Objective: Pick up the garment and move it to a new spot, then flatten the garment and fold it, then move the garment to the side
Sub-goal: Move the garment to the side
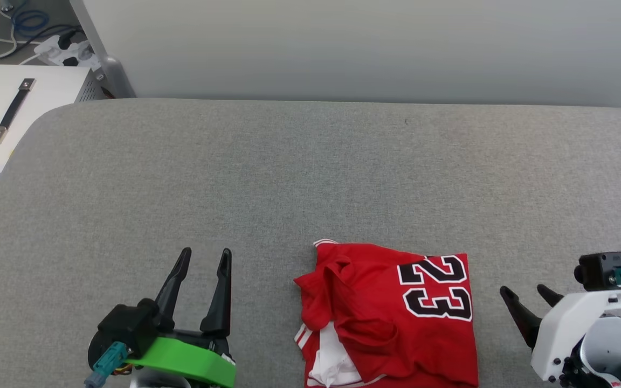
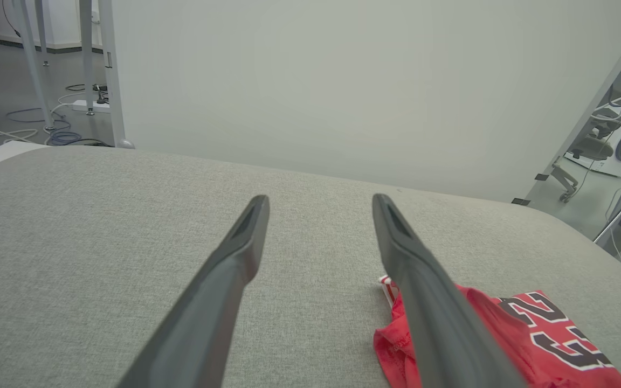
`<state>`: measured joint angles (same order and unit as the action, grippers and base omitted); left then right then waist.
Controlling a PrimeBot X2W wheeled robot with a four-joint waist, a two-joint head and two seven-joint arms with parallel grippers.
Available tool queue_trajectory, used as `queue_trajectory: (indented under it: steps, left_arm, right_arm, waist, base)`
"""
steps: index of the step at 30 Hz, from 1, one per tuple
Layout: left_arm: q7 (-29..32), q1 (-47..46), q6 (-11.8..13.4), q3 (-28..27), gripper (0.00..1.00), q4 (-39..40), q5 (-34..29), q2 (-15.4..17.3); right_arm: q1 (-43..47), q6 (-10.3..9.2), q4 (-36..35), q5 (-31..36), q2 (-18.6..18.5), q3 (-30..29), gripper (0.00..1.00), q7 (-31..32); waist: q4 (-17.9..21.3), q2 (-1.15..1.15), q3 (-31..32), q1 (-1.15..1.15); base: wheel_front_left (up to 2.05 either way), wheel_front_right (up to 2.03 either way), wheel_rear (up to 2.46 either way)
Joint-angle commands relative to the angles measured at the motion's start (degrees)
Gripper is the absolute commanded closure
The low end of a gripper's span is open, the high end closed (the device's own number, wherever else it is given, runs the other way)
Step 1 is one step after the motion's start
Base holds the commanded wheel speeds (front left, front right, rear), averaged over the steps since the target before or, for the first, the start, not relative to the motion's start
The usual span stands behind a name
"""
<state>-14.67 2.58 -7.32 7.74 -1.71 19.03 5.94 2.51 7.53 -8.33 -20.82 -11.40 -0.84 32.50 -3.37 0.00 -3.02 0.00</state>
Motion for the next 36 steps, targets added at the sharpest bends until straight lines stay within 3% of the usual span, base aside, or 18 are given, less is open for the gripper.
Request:
queue_trajectory:
  steps: [1,5,10,27,28,29,36]
  left_arm:
    - [-0.33,-0.7,-0.17,0.3,0.0,-0.21,-0.32,0.02]
    - [-0.33,-1.89,-0.17,0.94,0.0,-0.35,-0.47,0.08]
    - [-0.33,-3.16,-0.17,1.54,0.0,-0.47,-0.51,-0.03]
    - [-0.33,-5.63,-0.17,2.42,0.0,-0.69,-0.73,-0.27]
    - [-0.33,-5.74,-0.17,2.46,0.0,-0.74,-0.74,-0.28]
    - [-0.33,-5.8,-0.17,2.47,0.0,-0.79,-0.75,-0.27]
    - [-0.33,-5.33,-0.17,2.49,0.0,-1.4,-0.83,0.04]
  right_arm:
    - [-1.64,-0.04,-1.14,-1.08,0.82,-0.16,0.0,4.69]
    - [-4.09,-0.04,-2.46,-0.86,2.68,-0.8,0.0,17.94]
    - [-6.7,-0.04,-0.91,1.08,5.19,-1.33,0.0,26.58]
    - [-8.64,-0.04,10.37,3.86,7.57,1.64,0.0,27.84]
    - [-8.51,-0.04,10.94,3.57,7.33,2.55,0.54,27.64]
    - [-8.47,-0.04,11.31,3.31,7.12,3.08,1.0,27.22]
    - [-9.62,-0.04,12.49,2.13,3.85,6.19,1.0,21.11]
  waist:
    - [-0.53,0.0,-0.95,0.0]
    - [-1.68,0.0,-2.56,0.0]
    - [-3.52,0.0,-4.29,0.0]
    - [-7.18,0.0,-8.02,0.0]
    - [-7.21,0.0,-8.1,0.0]
    - [-7.2,0.0,-8.13,0.0]
    - [-5.75,0.0,-6.27,0.0]
  base:
    - [0.0,0.0,0.0]
    - [0.0,0.0,0.0]
    - [0.0,0.0,0.0]
    - [0.0,0.0,0.0]
    - [0.0,0.0,0.0]
    - [0.0,0.0,0.0]
    - [0.0,0.0,0.0]
